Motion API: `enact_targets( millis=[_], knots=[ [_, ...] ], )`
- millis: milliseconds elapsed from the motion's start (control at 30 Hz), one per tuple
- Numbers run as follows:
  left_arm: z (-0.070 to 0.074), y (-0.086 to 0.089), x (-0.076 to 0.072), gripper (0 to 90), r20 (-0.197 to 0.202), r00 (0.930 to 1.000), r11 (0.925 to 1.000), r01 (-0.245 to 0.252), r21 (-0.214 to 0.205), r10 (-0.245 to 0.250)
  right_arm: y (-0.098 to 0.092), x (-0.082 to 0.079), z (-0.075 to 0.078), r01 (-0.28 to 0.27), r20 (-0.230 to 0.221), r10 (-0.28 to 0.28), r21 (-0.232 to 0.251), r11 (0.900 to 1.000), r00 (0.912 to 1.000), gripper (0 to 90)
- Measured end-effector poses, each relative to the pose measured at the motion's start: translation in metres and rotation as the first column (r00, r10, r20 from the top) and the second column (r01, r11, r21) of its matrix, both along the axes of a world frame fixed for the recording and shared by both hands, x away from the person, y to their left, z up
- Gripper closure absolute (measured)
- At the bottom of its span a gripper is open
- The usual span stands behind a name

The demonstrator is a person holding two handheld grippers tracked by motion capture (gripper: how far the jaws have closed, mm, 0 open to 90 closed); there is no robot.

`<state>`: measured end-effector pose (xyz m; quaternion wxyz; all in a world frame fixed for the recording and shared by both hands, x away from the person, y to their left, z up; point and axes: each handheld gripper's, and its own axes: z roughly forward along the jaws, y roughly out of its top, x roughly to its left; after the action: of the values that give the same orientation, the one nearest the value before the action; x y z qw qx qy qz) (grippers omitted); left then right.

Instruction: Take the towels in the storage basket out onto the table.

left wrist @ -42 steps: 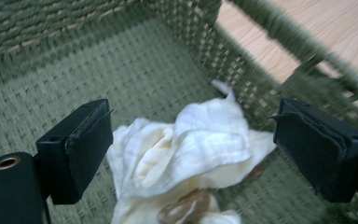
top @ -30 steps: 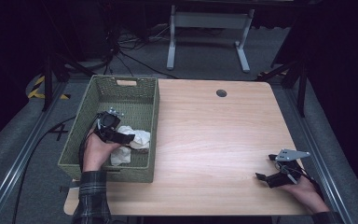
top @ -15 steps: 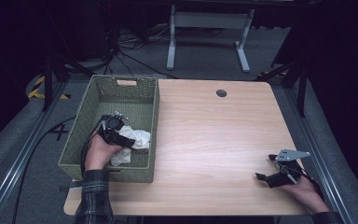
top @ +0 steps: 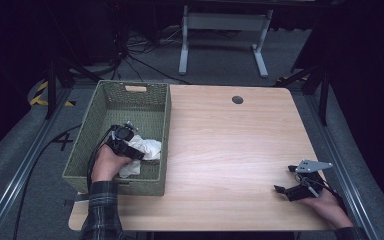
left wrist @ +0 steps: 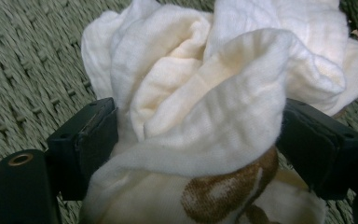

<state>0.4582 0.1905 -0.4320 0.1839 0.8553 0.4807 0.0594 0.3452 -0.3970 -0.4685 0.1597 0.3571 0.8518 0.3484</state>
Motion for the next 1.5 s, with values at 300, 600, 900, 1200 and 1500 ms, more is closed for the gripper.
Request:
enact_targets(
  millis=[300, 600, 900, 1200, 1500],
  knots=[
    [-0.001, 0.001, 0.001, 25.4, -0.053, 0.9982, 0.9996, -0.028, 0.004, 0.028, 0.000, 0.000, 0.000, -0.001, 0.003, 0.001, -0.001, 1.0000, 1.0000, 0.2],
    [0.006, 0.005, -0.002, 65.0, -0.073, 0.9962, 0.9975, -0.050, -0.049, 0.046, 0.000, 0.000, 0.000, -0.001, 0.002, 0.001, -0.001, 1.0000, 1.0000, 0.2],
    [0.015, 0.008, -0.005, 74.4, -0.034, 0.9988, 0.9897, -0.038, -0.138, 0.034, 0.000, 0.000, 0.000, 0.001, 0.001, -0.001, 0.000, 1.0000, 1.0000, 0.2],
    [0.029, 0.018, -0.009, 75.7, 0.053, 0.9982, 0.9526, -0.009, -0.304, 0.027, 0.000, 0.000, 0.000, 0.001, 0.000, -0.001, 0.000, 1.0000, 1.0000, 0.2],
    [0.043, 0.026, -0.016, 76.1, 0.140, 0.9884, 0.9158, 0.004, -0.402, 0.058, 0.000, 0.000, 0.000, 0.000, -0.001, 0.000, 0.001, 1.0000, 1.0000, 0.2]
  ],
)
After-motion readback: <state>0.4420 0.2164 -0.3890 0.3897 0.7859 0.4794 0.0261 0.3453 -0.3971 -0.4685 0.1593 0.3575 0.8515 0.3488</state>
